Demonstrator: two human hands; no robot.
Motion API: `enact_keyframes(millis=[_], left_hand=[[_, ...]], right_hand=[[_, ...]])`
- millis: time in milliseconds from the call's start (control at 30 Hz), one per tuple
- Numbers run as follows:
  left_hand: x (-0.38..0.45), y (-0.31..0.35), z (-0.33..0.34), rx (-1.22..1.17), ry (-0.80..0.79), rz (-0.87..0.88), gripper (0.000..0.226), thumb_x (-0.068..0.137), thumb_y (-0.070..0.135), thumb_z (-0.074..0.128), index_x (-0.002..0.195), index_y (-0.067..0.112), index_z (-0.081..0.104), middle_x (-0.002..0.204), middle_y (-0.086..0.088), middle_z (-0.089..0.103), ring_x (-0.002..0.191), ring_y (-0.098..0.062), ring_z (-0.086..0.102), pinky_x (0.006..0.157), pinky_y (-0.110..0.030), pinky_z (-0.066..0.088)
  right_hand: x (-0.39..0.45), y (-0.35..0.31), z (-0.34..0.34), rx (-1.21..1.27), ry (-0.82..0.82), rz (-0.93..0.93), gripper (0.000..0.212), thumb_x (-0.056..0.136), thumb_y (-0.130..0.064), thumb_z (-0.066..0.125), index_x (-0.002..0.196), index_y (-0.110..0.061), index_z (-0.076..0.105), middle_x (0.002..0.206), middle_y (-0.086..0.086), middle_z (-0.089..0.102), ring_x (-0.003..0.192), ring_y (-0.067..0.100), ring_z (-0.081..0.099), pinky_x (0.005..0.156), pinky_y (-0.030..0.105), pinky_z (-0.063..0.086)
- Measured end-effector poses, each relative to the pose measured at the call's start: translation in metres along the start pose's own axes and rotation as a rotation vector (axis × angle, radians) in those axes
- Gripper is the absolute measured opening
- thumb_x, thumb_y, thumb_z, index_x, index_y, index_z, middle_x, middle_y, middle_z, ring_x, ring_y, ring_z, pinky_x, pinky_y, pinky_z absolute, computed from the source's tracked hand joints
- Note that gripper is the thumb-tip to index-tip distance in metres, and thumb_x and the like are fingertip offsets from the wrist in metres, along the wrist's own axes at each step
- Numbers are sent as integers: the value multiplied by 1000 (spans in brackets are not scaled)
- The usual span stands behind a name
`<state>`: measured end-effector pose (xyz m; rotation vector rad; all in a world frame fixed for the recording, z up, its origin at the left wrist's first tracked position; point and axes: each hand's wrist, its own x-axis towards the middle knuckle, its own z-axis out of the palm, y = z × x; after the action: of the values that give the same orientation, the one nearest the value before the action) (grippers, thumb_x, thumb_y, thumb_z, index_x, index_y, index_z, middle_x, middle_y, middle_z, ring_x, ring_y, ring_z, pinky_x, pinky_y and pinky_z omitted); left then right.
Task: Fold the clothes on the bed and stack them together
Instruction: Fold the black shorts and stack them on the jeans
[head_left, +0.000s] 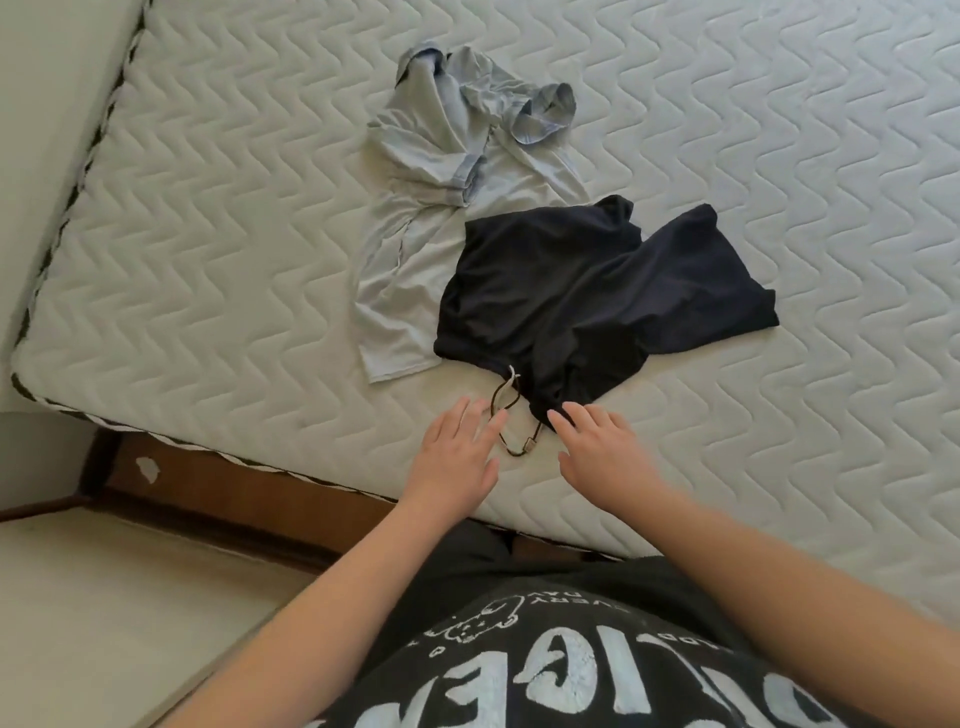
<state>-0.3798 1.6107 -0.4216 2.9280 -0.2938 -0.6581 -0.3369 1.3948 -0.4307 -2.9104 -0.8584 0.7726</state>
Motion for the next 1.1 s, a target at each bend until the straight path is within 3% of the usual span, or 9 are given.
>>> enact_keyframes(millis=[167,233,433,667,800,967,1100], left_hand=[[34,-46,11,57,-82,139,58,93,32,51,149,20,38,152,-10,40,142,-29,34,112,-43,31],[51,-60,16,73,-120,173,58,96,32,46,151,20,33,154,-9,35,143,-28,29,114,-42,26],[104,-87,42,71,-205,167,61,98,30,42,155,22,21,161,-8,22,148,-27,17,118,-42,19],[153,-113,65,-15,-192,-19,70,94,26,45,157,26,14,165,-7,6,150,-30,12,113,-46,30],[171,-127,81,-52,-197,-137,77,90,23,51,157,25,12,164,-10,4,148,-35,14,112,-47,31],[188,-142,104,-104,-320,-117,77,90,11,56,156,21,18,164,-5,10,135,-31,39,102,-41,45],[199,-145,112,-144,-179,-76,68,88,-4,52,150,15,33,149,-9,33,109,-32,55,86,-40,50]], right_hand=[[26,-18,13,45,-67,154,53,97,-30,43,148,-17,35,139,6,48,120,27,49,97,38,41],[32,-20,21,60,-75,199,52,97,-30,42,147,-17,37,136,5,50,117,26,50,95,38,41],[62,-16,57,173,-117,284,56,98,-33,45,150,-19,32,143,5,45,125,26,46,102,40,40],[93,3,97,278,-202,493,69,97,-38,45,155,-26,11,162,8,15,142,30,28,112,45,31],[101,8,118,275,-282,476,82,94,-38,54,156,-26,2,164,5,7,145,31,23,112,48,30],[110,3,141,235,-254,497,94,91,-35,62,156,-18,-5,163,6,12,145,32,22,116,46,27],[120,4,150,160,-154,504,80,93,-12,54,155,-12,5,152,9,29,130,30,38,110,40,34]])
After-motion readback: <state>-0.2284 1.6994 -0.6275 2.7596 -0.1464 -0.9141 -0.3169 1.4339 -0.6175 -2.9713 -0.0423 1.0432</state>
